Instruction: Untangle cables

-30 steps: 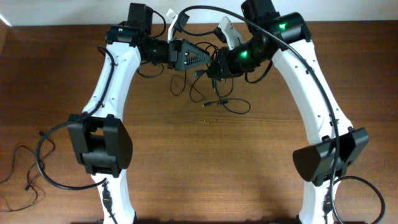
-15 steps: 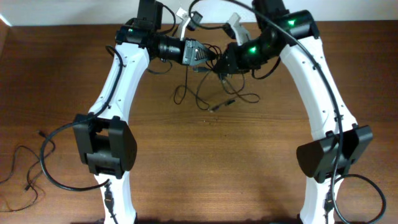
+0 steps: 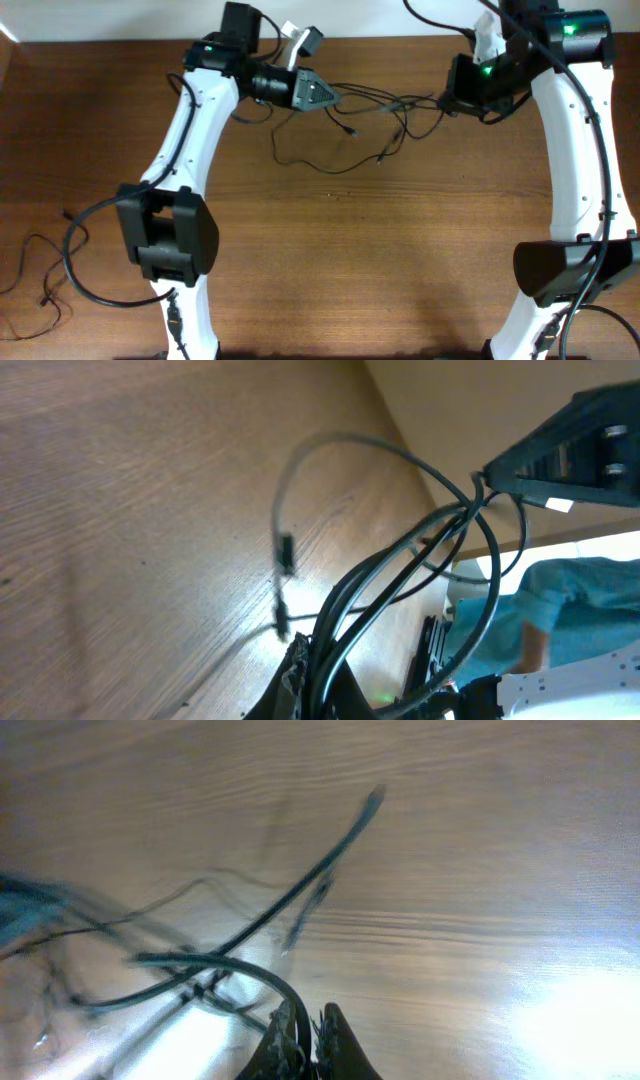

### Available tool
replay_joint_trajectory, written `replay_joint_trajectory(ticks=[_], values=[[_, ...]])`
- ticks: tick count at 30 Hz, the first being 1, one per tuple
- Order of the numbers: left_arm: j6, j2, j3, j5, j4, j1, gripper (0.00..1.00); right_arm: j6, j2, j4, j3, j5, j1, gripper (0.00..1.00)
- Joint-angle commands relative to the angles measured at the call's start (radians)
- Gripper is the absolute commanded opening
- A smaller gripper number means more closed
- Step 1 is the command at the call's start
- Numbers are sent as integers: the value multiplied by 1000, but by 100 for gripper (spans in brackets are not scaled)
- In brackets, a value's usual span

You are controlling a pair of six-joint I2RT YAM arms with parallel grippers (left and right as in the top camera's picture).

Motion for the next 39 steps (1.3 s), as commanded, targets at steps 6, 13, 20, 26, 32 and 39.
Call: replay_joint_trajectory(ticks=[6,13,20,26,32,39], values=[[8,-331,24,-67,-2,269,9,188,-33,-143,7,580,-43,4],[8,-416,24,-74,-48,331,28,26,-33,-121,5,364,-43,4],[8,-402,20,-311,-63,172,27,-470,-81,-143,55,-484,-42,4],[7,-336,20,-318,-54,148,32,-420,-220,-140,322,-533,-42,13],[8,-276,20,-332,-91,90,34,-60,-229,-143,287,124,-42,79],[31,-213,20,-419,-137,-63,39,13,-227,-142,197,269,-110,81]])
